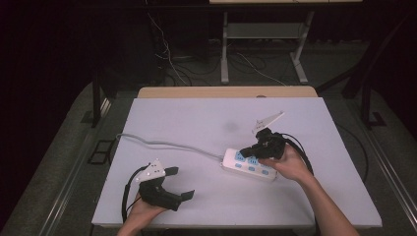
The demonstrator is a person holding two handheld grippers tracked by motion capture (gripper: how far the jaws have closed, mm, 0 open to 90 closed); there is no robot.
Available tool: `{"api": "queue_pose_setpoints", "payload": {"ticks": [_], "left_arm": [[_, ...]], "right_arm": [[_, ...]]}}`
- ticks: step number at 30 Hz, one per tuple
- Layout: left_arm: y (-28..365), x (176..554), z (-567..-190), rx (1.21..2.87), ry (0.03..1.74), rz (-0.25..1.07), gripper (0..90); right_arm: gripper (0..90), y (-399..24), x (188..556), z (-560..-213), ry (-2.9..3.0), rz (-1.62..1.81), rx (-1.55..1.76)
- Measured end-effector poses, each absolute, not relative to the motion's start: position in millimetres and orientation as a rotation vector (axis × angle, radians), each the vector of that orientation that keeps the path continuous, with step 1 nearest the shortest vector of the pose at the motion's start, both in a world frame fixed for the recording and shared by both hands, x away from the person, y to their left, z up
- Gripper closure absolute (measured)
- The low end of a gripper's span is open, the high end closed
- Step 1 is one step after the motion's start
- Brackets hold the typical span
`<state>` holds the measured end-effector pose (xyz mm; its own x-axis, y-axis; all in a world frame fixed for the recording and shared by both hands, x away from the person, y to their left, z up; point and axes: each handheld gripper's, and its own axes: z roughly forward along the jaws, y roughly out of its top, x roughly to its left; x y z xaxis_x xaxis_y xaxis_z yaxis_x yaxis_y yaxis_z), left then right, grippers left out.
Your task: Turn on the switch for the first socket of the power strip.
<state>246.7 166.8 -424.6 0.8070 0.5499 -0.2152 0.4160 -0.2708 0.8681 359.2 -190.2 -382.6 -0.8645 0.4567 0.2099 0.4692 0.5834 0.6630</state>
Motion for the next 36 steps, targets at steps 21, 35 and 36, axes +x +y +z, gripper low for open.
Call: {"api": "queue_pose_setpoints", "payload": {"ticks": [21,35,36], "left_arm": [[167,246,-424,1.895,0.734,0.152,0.0],[168,246,-424,1.888,0.737,0.151,0.0],[168,246,-424,1.887,0.737,0.151,0.0]], "right_arm": [[89.9,-240,351,-356,-2.765,-1.242,-0.948],[20.3,-270,340,-353,-2.736,-1.246,-1.181],[15.7,-272,338,-354,-2.732,-1.250,-1.197]]}}
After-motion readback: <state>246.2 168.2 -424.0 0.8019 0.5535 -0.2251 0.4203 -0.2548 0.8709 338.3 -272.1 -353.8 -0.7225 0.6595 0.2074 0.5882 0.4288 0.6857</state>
